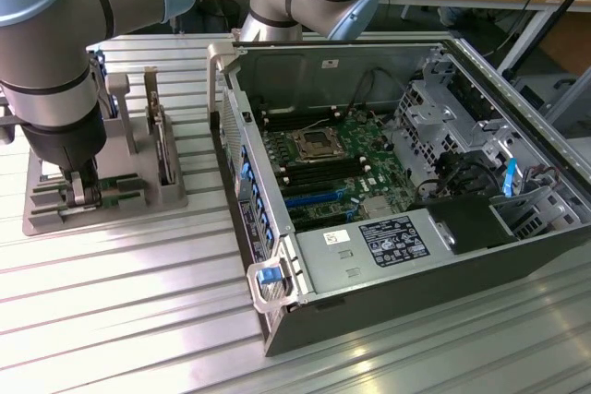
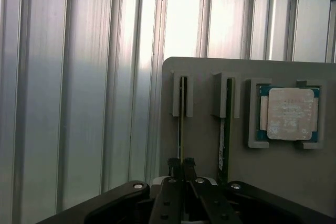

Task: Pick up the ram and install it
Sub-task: 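Pick up the ram and move it above insertion slot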

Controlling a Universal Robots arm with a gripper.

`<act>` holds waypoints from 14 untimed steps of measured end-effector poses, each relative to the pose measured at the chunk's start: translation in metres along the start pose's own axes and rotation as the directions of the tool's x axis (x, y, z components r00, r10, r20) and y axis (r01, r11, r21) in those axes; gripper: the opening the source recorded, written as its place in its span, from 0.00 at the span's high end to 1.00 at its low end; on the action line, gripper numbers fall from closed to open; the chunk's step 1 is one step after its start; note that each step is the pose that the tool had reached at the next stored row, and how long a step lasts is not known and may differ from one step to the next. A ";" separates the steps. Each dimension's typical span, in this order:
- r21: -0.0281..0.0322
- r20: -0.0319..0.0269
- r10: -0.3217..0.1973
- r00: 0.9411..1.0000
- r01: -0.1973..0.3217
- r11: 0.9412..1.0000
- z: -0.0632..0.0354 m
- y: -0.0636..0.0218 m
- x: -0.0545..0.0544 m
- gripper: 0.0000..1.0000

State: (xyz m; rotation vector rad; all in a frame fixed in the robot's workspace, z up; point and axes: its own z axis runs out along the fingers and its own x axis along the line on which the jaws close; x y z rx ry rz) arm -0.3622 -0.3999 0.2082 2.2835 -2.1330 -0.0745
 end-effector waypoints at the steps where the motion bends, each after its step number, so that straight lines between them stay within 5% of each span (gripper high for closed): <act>1: 0.000 0.000 0.000 1.000 0.000 1.000 -0.0035 0.0002 0.000 0.88; 10: 0.000 0.000 0.000 1.000 0.000 1.000 -0.0341 0.0015 -0.001 0.88; 14: 0.000 0.000 0.000 1.000 0.000 1.000 -0.0400 0.0018 -0.001 0.88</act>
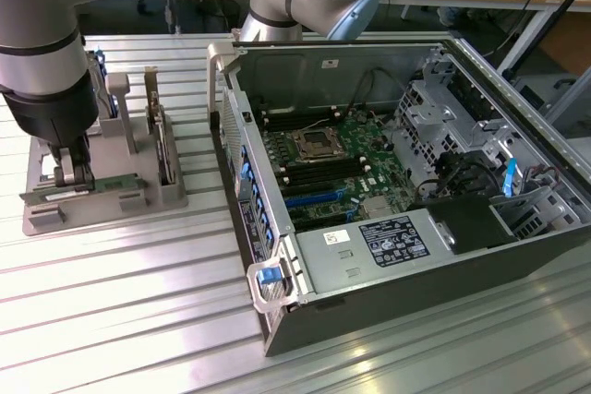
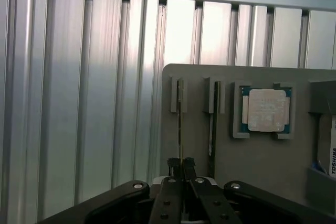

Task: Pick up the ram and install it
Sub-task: 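Pick up the ram and move it above insertion slot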

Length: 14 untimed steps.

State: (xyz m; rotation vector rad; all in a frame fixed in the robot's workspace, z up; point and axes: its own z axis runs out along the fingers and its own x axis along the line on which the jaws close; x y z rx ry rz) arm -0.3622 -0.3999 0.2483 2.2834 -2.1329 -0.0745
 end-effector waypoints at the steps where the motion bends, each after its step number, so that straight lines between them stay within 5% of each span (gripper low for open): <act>1: 0.000 0.000 0.000 1.000 0.000 1.000 -0.0022 0.0001 0.000 0.88; 14: 0.000 0.000 0.000 1.000 0.000 1.000 -0.0162 0.0007 0.000 0.88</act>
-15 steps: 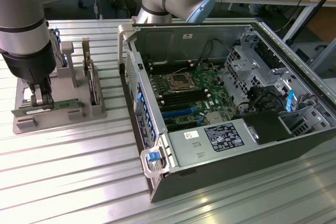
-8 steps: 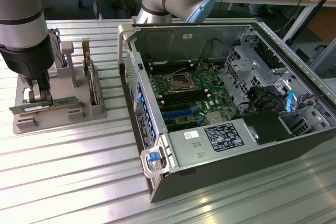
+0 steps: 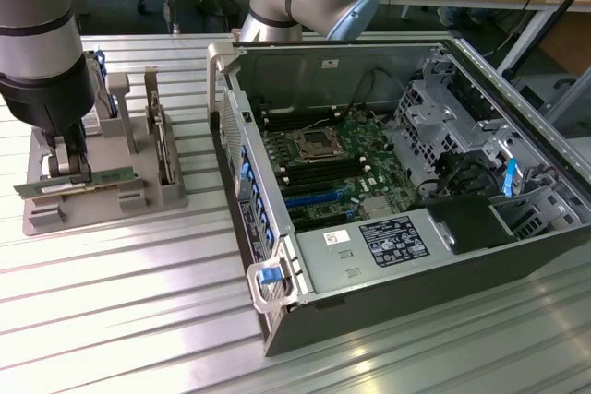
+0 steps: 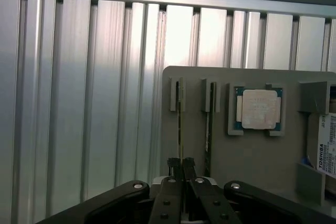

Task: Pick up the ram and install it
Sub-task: 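Pick up the ram and move it above insertion slot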

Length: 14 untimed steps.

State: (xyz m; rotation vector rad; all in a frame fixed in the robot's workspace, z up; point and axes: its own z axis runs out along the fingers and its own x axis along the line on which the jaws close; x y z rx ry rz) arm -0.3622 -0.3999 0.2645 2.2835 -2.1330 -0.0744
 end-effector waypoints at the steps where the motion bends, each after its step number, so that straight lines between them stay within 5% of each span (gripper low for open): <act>1: 0.000 0.000 0.000 1.000 0.000 1.000 -0.0005 0.0000 0.000 0.88; 14: 0.000 0.001 0.000 1.000 0.000 1.000 -0.0046 0.0002 0.000 0.88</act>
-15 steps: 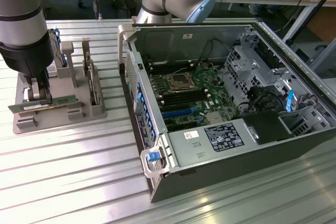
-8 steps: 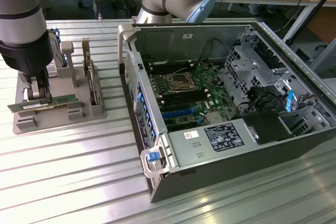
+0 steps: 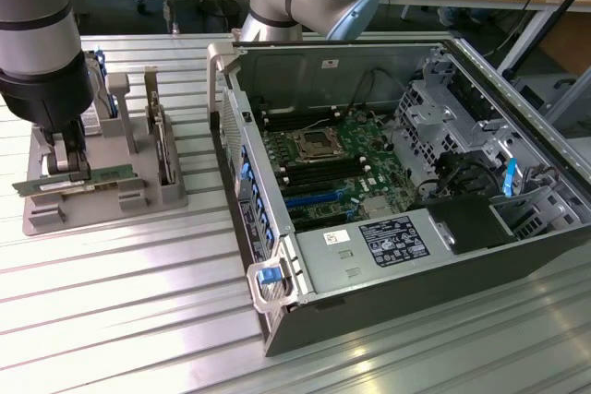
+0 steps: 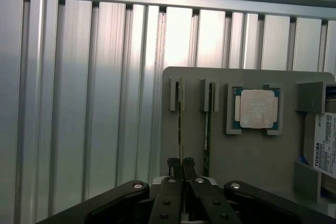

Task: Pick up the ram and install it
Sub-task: 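Pick up the ram and move it above insertion slot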

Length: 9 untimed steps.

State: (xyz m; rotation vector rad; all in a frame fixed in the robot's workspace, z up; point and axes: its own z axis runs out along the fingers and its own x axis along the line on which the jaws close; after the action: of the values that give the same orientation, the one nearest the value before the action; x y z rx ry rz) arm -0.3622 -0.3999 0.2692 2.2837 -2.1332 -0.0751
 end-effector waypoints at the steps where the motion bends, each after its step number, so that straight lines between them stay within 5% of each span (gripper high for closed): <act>1: 0.000 0.000 0.000 1.000 0.000 1.000 -0.0002 0.0000 0.000 0.88; 9: 0.000 0.000 0.000 1.000 0.000 1.000 -0.0039 0.0002 0.000 0.88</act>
State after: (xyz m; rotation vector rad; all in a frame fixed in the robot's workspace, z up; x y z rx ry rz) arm -0.3622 -0.3999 0.2731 2.2836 -2.1332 -0.0753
